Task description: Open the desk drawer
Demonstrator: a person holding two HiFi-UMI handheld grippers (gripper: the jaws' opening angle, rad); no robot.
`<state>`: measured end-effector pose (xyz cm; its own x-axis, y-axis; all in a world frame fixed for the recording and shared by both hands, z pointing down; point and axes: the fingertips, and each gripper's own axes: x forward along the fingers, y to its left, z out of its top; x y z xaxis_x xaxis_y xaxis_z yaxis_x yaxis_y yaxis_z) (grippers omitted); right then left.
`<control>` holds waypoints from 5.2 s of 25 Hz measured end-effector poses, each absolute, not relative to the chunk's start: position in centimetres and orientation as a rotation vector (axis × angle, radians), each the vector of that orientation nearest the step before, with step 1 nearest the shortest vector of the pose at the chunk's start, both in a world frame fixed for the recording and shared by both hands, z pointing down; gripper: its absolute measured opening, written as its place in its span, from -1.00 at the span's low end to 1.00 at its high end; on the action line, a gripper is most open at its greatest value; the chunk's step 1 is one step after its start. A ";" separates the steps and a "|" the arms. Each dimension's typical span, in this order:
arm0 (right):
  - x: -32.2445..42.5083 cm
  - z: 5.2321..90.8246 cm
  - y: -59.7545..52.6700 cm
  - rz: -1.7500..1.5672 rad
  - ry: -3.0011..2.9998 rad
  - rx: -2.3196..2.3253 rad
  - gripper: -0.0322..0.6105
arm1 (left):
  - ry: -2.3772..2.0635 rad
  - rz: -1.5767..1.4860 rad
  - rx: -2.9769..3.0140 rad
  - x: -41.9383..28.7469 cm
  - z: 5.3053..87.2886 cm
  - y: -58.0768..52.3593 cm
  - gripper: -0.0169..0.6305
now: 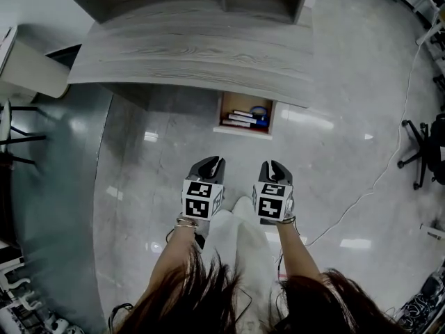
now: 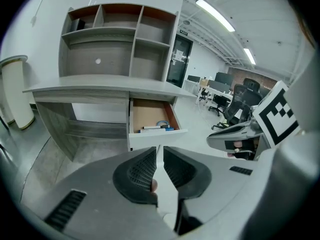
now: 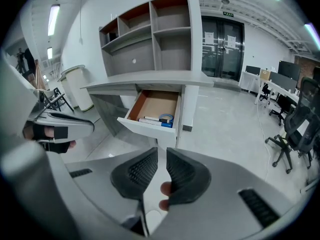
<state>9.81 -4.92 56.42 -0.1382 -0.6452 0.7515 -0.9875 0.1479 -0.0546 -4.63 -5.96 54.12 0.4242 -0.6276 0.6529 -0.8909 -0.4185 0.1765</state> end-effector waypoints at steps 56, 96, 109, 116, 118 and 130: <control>2.2 41.0 9.2 0.601 -1.896 1.766 -0.80 | -1.246 0.545 2.372 -9.8 39.2 9.1 -0.88; 4.7 35.3 19.2 0.421 -2.039 1.751 -0.84 | -1.239 0.393 2.403 -6.1 35.0 19.2 -0.91; 5.5 34.4 22.8 0.443 -2.117 1.747 -0.84 | -1.285 0.389 2.408 -5.2 34.1 22.7 -0.91; 6.2 34.5 24.8 0.451 -2.136 1.759 -0.84 | -1.321 0.379 2.409 -4.7 34.1 24.8 -0.91; 6.2 34.5 25.4 0.454 -2.150 1.759 -0.84 | -1.335 0.390 2.410 -4.7 34.1 25.4 -0.91; 7.2 34.4 29.5 0.458 -2.166 1.755 -0.84 | -1.446 0.397 2.439 -3.6 32.9 29.0 -0.91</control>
